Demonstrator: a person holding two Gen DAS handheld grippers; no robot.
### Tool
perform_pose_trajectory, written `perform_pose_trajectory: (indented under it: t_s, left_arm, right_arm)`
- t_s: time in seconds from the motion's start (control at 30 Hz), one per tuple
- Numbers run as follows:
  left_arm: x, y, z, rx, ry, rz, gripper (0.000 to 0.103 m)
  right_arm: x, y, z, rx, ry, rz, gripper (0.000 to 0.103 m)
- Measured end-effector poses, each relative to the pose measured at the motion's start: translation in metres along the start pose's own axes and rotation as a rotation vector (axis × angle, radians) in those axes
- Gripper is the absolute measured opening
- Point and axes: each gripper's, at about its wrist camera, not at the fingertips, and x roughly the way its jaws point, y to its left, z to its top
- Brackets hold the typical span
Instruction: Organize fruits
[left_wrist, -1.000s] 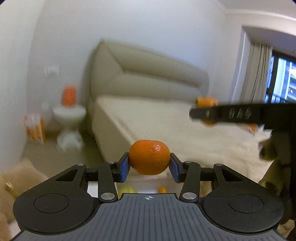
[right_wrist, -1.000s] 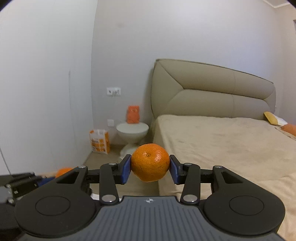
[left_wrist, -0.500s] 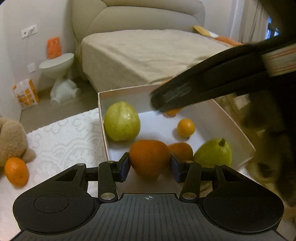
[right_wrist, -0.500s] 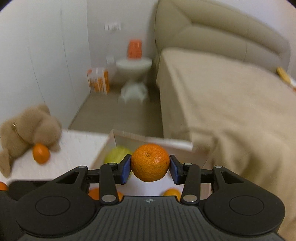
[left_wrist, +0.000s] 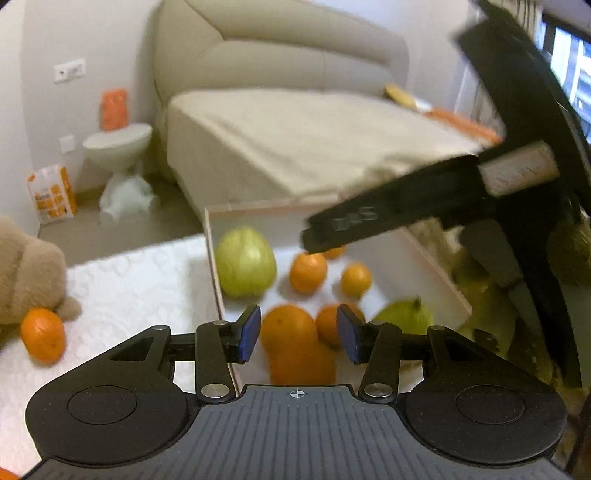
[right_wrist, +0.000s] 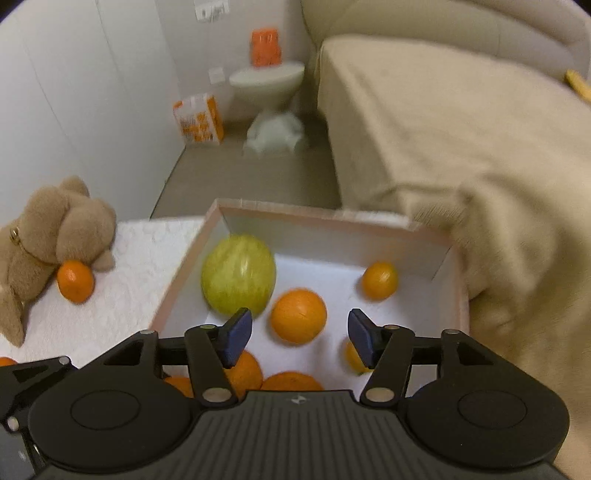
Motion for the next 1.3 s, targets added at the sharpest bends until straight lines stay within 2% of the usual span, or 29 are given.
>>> perform_pose_trajectory:
  t_s: [0.13, 0.27, 0.43, 0.53, 0.67, 0.9, 1.1, 1.17, 1.23, 1.3]
  left_arm:
    - [-0.024, 0.019, 0.000, -0.077, -0.054, -0.042, 0.051]
    - [-0.065, 0.047, -0.010, -0.149, -0.152, -0.007, 0.051]
    - [-0.120, 0.093, -0.043, -0.228, -0.237, 0.173, 0.051]
    - [-0.144, 0.122, -0.066, -0.350, -0.279, 0.271, 0.050]
    - [-0.164, 0.153, -0.101, -0.454, -0.329, 0.329, 0.050]
    - [-0.186, 0.196, -0.154, -0.634, -0.382, 0.281, 0.050]
    - [-0.193, 0.196, -0.175, -0.659, -0.398, 0.232, 0.050]
    - [-0.194, 0.195, -0.178, -0.657, -0.397, 0.210, 0.050]
    - [-0.196, 0.193, -0.180, -0.659, -0.398, 0.195, 0.050]
    - [-0.196, 0.190, -0.181, -0.660, -0.402, 0.183, 0.050]
  right_arm:
    - [-0.039, 0.003, 0.003, -0.040, -0.134, -0.040, 0.071]
    - [-0.064, 0.003, 0.002, -0.023, -0.209, 0.023, 0.079]
    - [-0.064, 0.017, -0.006, -0.012, -0.168, 0.151, 0.080]
    - [-0.057, 0.049, -0.014, -0.077, -0.155, 0.175, 0.080]
    - [-0.042, 0.106, -0.020, -0.167, -0.136, 0.218, 0.080]
    - [0.016, 0.191, -0.014, -0.232, -0.088, 0.267, 0.080]
    - [0.079, 0.234, 0.000, -0.202, -0.048, 0.191, 0.080]
    - [0.093, 0.241, 0.001, -0.210, -0.024, 0.176, 0.073]
    - [0.099, 0.242, -0.001, -0.224, 0.017, 0.200, 0.047]
    - [0.093, 0.240, -0.006, -0.229, 0.023, 0.205, 0.047]
